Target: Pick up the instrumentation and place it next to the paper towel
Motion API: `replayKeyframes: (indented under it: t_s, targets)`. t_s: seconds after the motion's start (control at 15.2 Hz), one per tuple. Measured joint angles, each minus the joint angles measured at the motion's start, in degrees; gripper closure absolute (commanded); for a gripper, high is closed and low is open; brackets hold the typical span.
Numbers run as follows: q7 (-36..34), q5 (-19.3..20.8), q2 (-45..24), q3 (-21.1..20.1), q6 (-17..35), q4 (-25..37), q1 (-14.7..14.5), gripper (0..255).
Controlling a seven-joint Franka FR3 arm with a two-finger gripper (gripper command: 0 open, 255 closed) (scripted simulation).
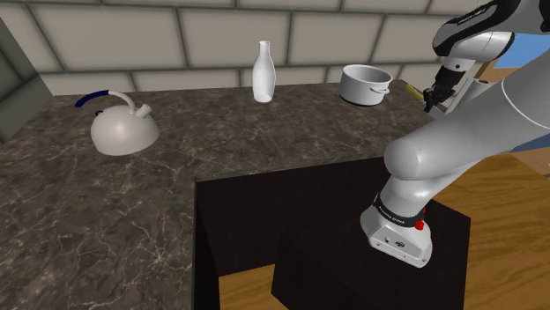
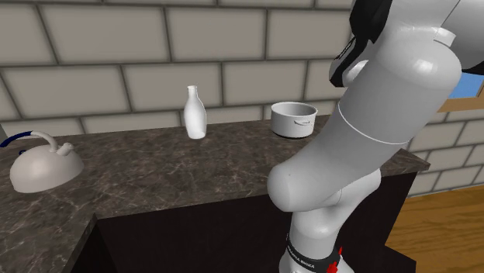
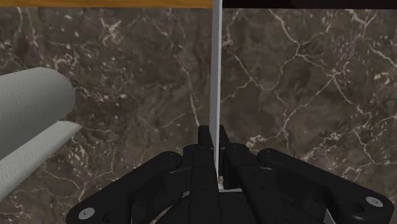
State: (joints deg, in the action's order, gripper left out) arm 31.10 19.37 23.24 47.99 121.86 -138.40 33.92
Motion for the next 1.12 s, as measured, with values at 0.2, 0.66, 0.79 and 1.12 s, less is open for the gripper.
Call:
replayKeyframes:
  t_s: [0.2, 0.66, 0.79, 1.12]
  targets:
    - [0.5, -0.5, -1.6, 1.2, 2.5, -1.0, -0.6, 255]
    - [1.8, -1.8, -5.5, 4.0, 9.0, -4.0, -2.1, 255]
    - [2.7, -2.8, -7.3, 5.3, 11.4, -4.9, -2.8, 255]
    - [3.2, -3.4, -8.3, 6.0, 12.7, -5.3, -3.3, 255]
